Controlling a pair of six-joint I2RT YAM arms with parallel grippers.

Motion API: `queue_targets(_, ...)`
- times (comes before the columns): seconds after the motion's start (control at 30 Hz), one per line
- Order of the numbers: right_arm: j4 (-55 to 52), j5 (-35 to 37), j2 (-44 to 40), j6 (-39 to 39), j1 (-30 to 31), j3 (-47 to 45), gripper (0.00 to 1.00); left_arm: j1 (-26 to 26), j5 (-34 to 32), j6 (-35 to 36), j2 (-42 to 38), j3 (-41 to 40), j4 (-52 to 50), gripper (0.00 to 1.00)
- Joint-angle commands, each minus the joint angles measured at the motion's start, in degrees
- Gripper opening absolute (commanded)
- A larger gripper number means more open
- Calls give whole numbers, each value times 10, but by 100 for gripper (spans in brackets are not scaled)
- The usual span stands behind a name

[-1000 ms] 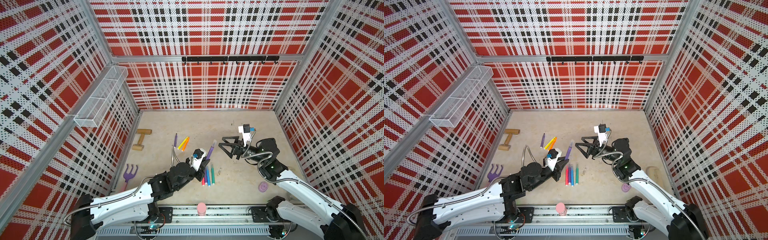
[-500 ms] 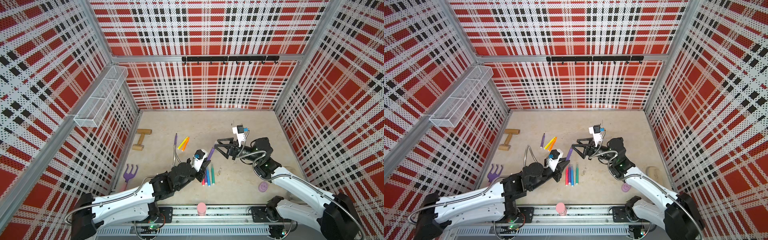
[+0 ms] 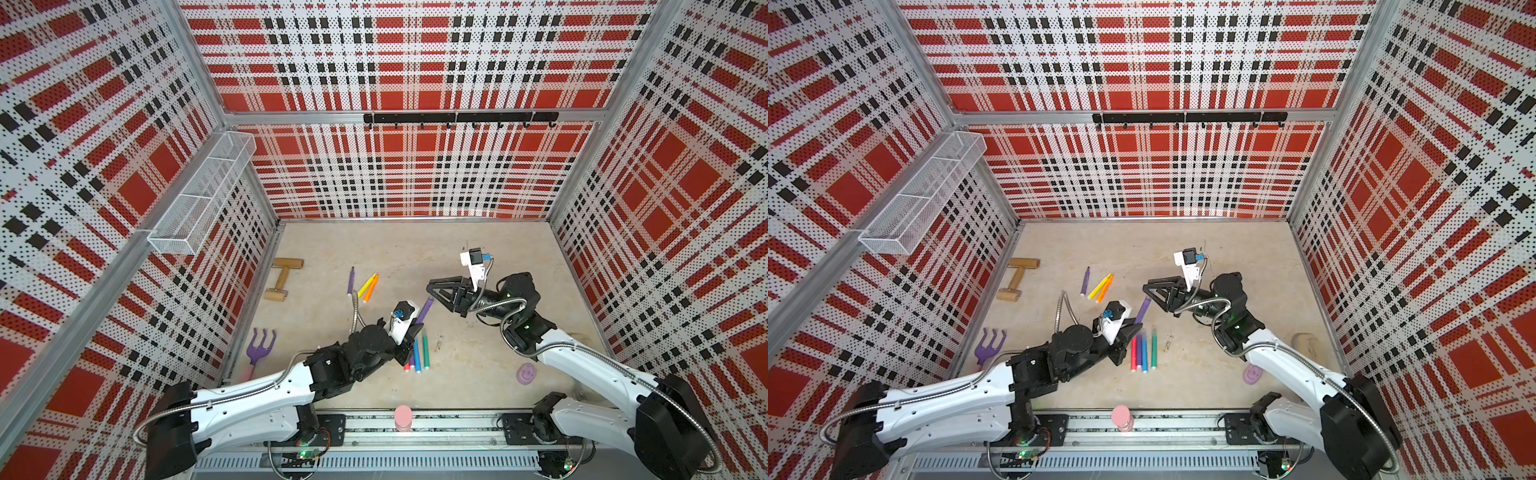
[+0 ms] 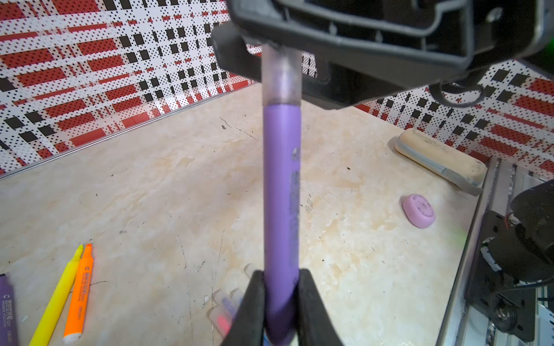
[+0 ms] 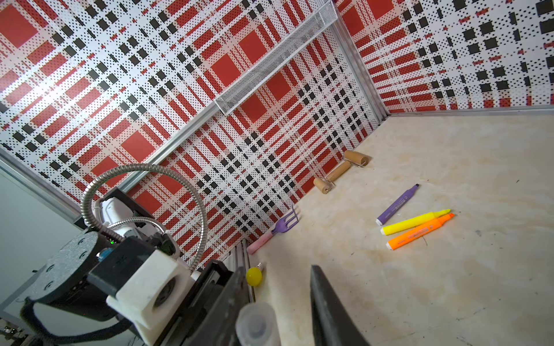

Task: Remove pen caps from pens
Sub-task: Open the pen cap on the pen.

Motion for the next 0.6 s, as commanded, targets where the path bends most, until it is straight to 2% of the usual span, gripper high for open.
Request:
queue_targets(0.0, 26, -3, -1, -2, 3, 14, 40, -1, -6, 6, -15, 20, 9, 0)
queue_targets(0.1, 27, -4, -2, 0, 3, 12, 51, 0, -5, 6, -14, 19, 10, 0)
queue_targets(0.37, 22, -1, -4, -3, 3, 11, 64, 10, -11, -1, -7, 22, 12, 0)
queue_targets(0.5, 28, -12, 0, -4, 3, 13, 65, 15, -11, -7, 0, 28, 6, 0)
queue_targets(0.53, 29, -13, 0, -3, 3, 13, 64, 16, -11, -9, 1, 30, 6, 0)
queue_targets(0.57, 29, -15, 0, -5, 4, 13, 58, 16, -11, -9, 2, 30, 5, 0)
